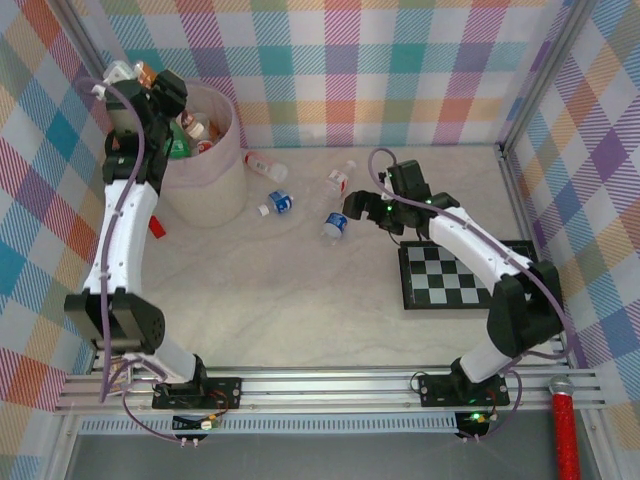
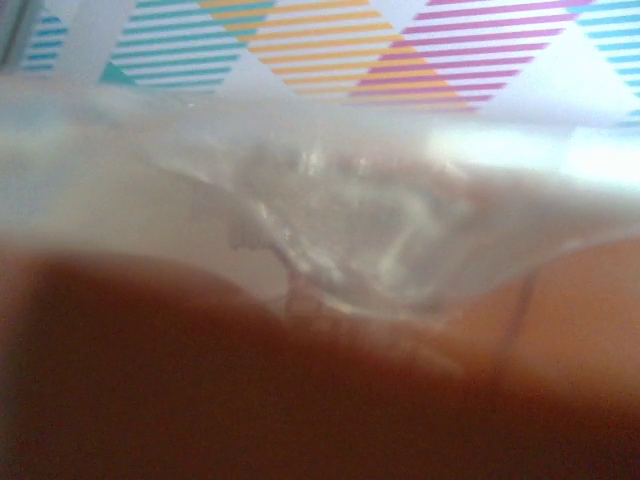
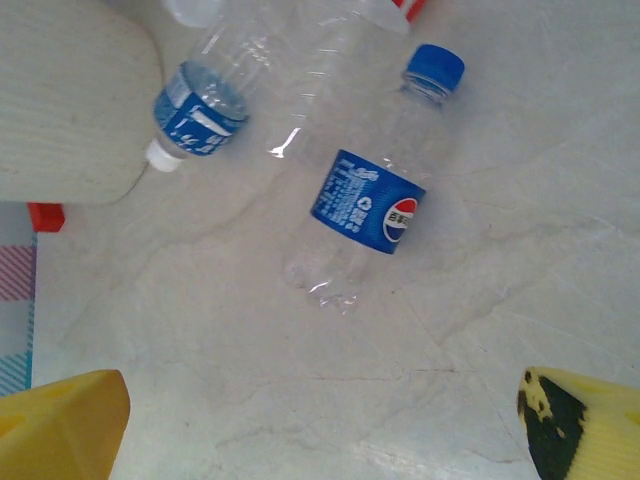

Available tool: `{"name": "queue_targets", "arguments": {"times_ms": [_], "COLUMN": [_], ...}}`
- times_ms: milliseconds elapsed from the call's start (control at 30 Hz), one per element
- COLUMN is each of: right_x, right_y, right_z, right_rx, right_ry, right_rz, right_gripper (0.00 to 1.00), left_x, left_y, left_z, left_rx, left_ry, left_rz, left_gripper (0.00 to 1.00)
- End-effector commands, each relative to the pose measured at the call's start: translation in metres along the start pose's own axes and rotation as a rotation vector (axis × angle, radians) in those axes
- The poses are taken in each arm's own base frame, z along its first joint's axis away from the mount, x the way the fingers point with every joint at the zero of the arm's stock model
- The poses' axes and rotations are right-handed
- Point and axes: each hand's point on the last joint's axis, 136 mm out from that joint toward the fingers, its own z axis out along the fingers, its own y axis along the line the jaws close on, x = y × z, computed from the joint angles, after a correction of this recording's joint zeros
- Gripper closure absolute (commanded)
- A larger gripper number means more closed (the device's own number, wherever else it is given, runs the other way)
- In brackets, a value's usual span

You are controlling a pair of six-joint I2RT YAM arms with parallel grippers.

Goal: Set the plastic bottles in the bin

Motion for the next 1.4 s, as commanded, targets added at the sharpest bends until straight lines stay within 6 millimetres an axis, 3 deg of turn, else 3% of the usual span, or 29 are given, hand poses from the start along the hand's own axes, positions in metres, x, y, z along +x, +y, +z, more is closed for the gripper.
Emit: {"name": "queue_targets", "arguments": {"times_ms": [0, 167, 233, 400, 533, 700, 833, 967, 1100, 1233, 1367], "right_x": [-0.016, -0.016, -0.015, -0.006, 0.0, 0.008, 0.012, 0.015, 0.015, 0.008, -0.004], "right_y": [0.007, -0.008, -0.009, -0.013, -0.021, -0.036, -0.036, -0.039, -0.037, -0.022, 0.018], "right_z": [0.011, 0.039, 0.05, 0.083, 0.107, 0.123, 0.133, 0.14, 0.133, 0.111, 0.08], "right_rx": [-0.011, 0.07, 0.081, 0.155, 0.217, 0.279, 0.277, 0.273, 0.267, 0.21, 0.045], "right_ry": [-0.039, -0.015, 0.0, 0.058, 0.113, 0.167, 0.208, 0.239, 0.232, 0.201, 0.159], "right_rz": [0.069, 0.14, 0.163, 0.195, 0.202, 0.187, 0.174, 0.169, 0.156, 0.109, -0.096], "right_gripper": [0.01, 0.01, 0.03, 0.06, 0.08, 0.12, 0.19, 0.29, 0.41, 0.45, 0.43], "left_x": [0.003, 0.032, 0.041, 0.06, 0.059, 0.019, -0.013, -0.025, -0.002, 0.041, 0.09], "left_y": [0.023, 0.057, 0.064, 0.072, 0.066, 0.038, 0.015, 0.003, -0.005, -0.021, -0.044], "left_z": [0.027, 0.056, 0.061, 0.073, 0.072, 0.045, 0.009, -0.025, -0.047, -0.07, -0.095], "left_rx": [-0.112, -0.227, -0.249, -0.253, -0.234, -0.184, -0.146, -0.107, -0.029, 0.09, 0.237], "left_ry": [0.015, 0.111, 0.142, 0.215, 0.234, 0.147, 0.074, 0.054, 0.163, 0.28, 0.409], "left_rz": [0.124, 0.21, 0.228, 0.246, 0.249, 0.279, 0.296, 0.298, 0.254, 0.181, 0.081], "left_gripper": [0.42, 0.36, 0.27, 0.03, 0.0, 0.0, 0.0, 0.0, 0.0, 0.01, 0.0]}}
